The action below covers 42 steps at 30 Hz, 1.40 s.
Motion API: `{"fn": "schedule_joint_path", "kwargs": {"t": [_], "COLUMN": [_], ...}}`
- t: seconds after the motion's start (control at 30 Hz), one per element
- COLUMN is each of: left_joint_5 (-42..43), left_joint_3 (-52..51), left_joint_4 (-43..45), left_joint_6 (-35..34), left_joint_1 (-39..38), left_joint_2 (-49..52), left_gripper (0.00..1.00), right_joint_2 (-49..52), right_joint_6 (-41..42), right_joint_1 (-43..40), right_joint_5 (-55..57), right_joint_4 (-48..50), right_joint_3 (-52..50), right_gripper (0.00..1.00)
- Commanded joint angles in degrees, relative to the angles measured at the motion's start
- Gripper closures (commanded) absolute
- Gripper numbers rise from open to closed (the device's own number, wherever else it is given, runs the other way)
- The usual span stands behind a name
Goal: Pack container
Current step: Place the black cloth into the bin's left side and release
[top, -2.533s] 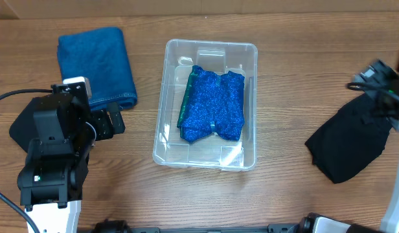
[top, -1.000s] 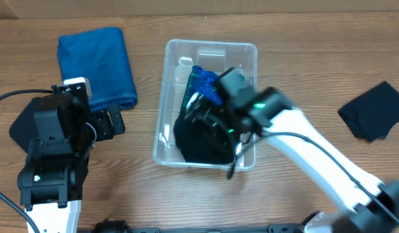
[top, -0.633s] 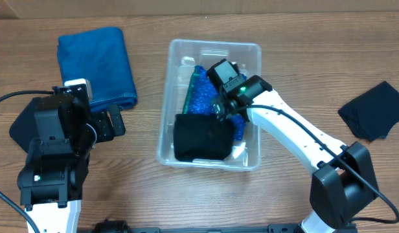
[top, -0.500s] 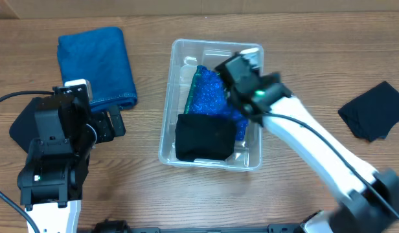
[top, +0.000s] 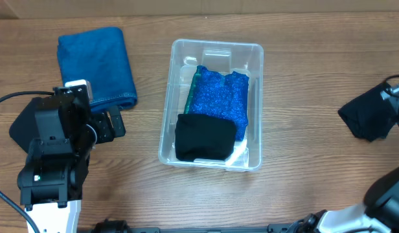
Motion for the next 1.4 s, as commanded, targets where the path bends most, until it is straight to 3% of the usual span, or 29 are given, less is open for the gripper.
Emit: {"fn": "schedule_joint_path", "kwargs": {"t": [0.0,0.27,0.33,0.4,0.53,0.7,0.8,0.9,1.07,1.2,1.37], "left_joint_5": [0.66,0.68,0.68,0.68,0.66,0.68,0.68,0.68,0.68,0.66,0.66], "left_joint_3": [1.33,1.33,1.33,1.33,1.33,1.33,1.33,1.33,1.33,1.33,1.33], "left_joint_4": [-0.2,-0.76,-0.96,-0.98,-1.29,-1.44,-1.44,-1.44,-1.44,-1.66,-1.64], "left_joint_6": [0.87,0.85,0.83,0.83,0.85,0.85,0.85,0.85,0.85,0.87,0.87], "left_joint_1": [-0.28,-0.28,-0.28,-0.28,-0.28,-0.28,-0.28,-0.28,-0.28,-0.28,-0.28], "left_joint_2": [-0.02,-0.02,-0.02,-0.02,-0.02,-0.02,-0.02,-0.02,-0.02,-0.02,-0.02], "left_gripper": [0.0,0.0,0.0,0.0,0.0,0.0,0.0,0.0,0.0,0.0,0.0], "right_joint_2": [7.41,20.7,20.76,20.72,17.35,2.27,-9.88,-14.47,-7.3,4.68,17.51], "right_joint_6": [-5.18,-7.87,-9.94,-13.07,-16.52,-21.18,-23.5,-20.81,-3.98,5.99,6.82], "right_joint_1": [-4.04,-5.64,-5.64,-5.62,-4.02,6.12,23.58,42.62,64.63,69.07,69.51], "right_joint_5": [-8.63,-11.17,-15.17,-25.79,-35.63,-39.63,-36.37,-29.51,-13.73,-12.74,-21.24], "right_joint_4": [2.34,6.43,6.95,6.95,1.79,-3.19,-7.28,-6.99,-1.09,2.95,6.14], "right_joint_3": [-0.24,-0.24,-0.17,0.59,6.05,14.82,19.47,19.5,19.21,19.21,19.21], "right_gripper": [0.0,0.0,0.23,0.96,0.96,0.96,0.96,0.96,0.96,0.96,0.96]}}
